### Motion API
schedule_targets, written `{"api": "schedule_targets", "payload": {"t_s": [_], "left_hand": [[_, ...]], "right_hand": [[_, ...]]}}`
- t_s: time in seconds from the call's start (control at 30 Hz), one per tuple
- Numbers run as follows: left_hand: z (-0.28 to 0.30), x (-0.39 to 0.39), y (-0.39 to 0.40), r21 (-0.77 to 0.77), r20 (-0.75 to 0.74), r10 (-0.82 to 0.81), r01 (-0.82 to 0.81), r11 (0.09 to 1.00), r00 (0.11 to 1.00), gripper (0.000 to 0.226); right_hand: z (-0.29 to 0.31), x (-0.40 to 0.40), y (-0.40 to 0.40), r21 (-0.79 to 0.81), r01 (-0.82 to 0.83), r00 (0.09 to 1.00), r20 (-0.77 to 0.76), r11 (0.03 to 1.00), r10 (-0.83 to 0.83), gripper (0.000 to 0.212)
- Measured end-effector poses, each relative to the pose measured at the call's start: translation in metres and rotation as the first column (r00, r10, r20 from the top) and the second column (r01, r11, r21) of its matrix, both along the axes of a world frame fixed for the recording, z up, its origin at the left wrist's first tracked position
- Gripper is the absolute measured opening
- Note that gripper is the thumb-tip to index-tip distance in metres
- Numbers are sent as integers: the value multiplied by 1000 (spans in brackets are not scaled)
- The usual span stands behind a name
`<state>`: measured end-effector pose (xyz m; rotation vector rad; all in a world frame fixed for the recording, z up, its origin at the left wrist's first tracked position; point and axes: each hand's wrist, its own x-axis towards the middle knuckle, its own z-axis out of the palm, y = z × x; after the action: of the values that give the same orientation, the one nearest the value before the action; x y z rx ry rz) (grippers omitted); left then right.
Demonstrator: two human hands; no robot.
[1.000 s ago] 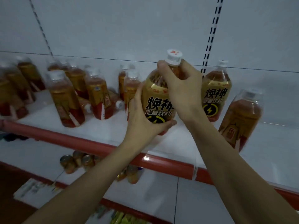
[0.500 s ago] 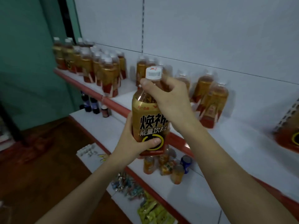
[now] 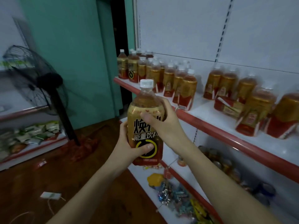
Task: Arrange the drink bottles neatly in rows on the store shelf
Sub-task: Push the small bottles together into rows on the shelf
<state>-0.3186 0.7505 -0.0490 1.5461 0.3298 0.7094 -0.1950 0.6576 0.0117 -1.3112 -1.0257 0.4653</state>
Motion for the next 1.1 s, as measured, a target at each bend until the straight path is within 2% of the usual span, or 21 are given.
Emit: {"api": "schedule_targets", "payload": {"t_s": [0.2,0.33,0.4,0.6,0.7,0.87,1.1], "left_hand": [[6,0,70,72,8,1,-2,997,1000,80],[-9,24,110,117,53,83,-89,989,995,107],[-13,43,138,138,50,74,-80,987,996,112],[-11,110,243,145,29,85,-89,985,996,104],[-2,139,295,164,-32,78,-72,984,996,104],[14,188,362,223,-55,75,-61,973,996,105],[28,232,430,321,-10,28,-23,947,1000,107]], "right_hand": [[3,0,81,69,107,991,73,992,-112,70],[-1,18,129,90,144,987,60,985,-150,71],[-2,36,156,90,156,986,50,984,-161,70],[-11,106,265,80,154,988,18,985,-156,56],[-8,139,313,68,135,991,18,989,-136,55],[7,184,372,71,121,983,128,990,-129,53],[20,218,429,67,167,949,261,984,-179,67]]}}
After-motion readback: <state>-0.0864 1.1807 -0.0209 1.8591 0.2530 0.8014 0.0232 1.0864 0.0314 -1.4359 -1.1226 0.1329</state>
